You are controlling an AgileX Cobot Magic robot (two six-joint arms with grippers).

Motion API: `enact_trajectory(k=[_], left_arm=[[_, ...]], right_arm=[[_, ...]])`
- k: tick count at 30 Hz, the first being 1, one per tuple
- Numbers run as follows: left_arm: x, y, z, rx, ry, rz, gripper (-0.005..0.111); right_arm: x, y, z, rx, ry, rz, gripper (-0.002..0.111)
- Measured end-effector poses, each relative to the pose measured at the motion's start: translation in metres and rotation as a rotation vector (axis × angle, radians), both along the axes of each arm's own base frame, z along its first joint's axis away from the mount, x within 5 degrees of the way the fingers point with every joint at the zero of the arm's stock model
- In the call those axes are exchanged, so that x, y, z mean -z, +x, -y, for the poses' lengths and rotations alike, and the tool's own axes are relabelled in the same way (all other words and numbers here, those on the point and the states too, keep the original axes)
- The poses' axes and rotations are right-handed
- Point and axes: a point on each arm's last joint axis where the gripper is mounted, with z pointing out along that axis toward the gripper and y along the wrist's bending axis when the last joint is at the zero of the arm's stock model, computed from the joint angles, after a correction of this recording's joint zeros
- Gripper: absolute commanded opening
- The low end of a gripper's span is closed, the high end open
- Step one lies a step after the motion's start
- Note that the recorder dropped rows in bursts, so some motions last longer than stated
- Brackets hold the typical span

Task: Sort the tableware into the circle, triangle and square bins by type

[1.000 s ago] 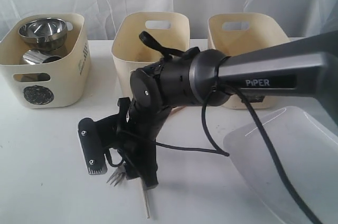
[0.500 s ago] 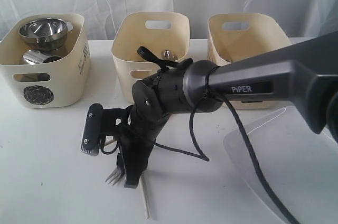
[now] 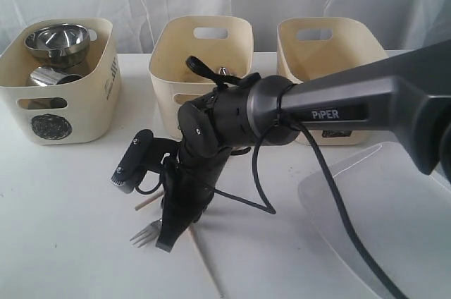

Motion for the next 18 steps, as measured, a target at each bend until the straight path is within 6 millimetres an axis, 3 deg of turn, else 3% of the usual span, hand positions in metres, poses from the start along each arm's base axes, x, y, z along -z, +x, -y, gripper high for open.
enact_trajectory(k=[2,18], left_arm=[[0.0000,0.0000,0.0000,0.000,0.000,0.000,0.000],[0.0000,0.0000,0.0000,0.000,0.000,0.000,0.000]], right_arm=[[0.0000,-0.0001,-0.0001,0.011,0.003,-0.004,0.000],[-0.0027,-0.0018,0.0011,0.011,-0.007,-0.019,0.000]])
